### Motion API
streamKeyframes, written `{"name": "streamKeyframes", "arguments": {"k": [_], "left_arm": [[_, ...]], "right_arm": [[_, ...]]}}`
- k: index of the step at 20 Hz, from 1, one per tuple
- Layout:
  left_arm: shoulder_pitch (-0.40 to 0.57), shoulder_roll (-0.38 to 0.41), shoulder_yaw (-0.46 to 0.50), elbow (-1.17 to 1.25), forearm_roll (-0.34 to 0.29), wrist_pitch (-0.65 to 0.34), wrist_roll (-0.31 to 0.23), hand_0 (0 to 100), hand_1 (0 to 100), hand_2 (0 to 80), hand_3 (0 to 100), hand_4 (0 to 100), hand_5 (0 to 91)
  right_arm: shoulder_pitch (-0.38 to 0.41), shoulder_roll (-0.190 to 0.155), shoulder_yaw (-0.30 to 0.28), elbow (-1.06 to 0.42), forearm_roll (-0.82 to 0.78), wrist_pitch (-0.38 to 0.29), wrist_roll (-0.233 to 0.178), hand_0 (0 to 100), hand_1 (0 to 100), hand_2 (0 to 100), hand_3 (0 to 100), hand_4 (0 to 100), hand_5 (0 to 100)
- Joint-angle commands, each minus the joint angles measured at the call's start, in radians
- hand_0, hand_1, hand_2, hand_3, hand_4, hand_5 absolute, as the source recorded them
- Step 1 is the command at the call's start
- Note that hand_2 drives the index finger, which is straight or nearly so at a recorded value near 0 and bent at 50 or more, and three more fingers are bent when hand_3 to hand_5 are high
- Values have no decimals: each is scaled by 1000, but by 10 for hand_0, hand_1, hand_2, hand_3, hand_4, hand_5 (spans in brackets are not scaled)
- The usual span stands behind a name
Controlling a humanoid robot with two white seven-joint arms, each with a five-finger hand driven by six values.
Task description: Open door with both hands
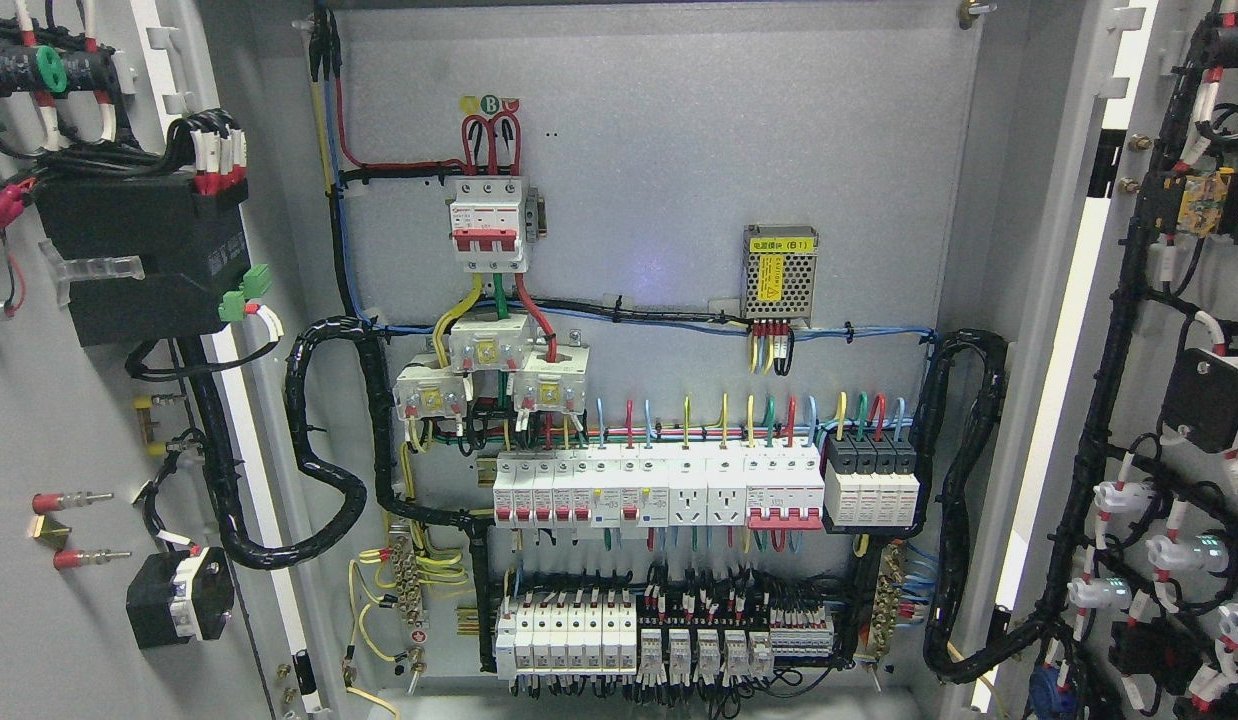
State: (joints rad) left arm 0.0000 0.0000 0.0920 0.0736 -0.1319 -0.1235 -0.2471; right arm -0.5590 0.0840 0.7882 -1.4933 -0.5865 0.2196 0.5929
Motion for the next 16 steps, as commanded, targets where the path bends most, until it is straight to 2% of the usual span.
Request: {"name": "streamKeyframes", "arguments": {"k": [1,4,7,10,16], "left_arm": [[8,8,0,0,0,1,0,0,0,0,0,42,0],[8,8,0,0,0,1,0,0,0,0,0,42,0],[8,8,0,0,0,1,0,0,0,0,0,42,0],[8,8,0,0,0,1,0,0,0,0,0,42,0],[8,8,0,0,0,1,0,0,0,0,0,42,0]], "right_arm": [[51,-20,-144,19,4,-2,-18,0,0,0,0,0,0],[74,-41,-187,13,5,-8,-64,0,0,0,0,0,0],[91,-55,-233,8,8,-23,-79,0,0,0,0,0,0],[143,-56,-276,-27,81,-43,-81,0,0,0,0,0,0],[228,-62,-305,-74,149,-106,-82,0,0,0,0,0,0]]}}
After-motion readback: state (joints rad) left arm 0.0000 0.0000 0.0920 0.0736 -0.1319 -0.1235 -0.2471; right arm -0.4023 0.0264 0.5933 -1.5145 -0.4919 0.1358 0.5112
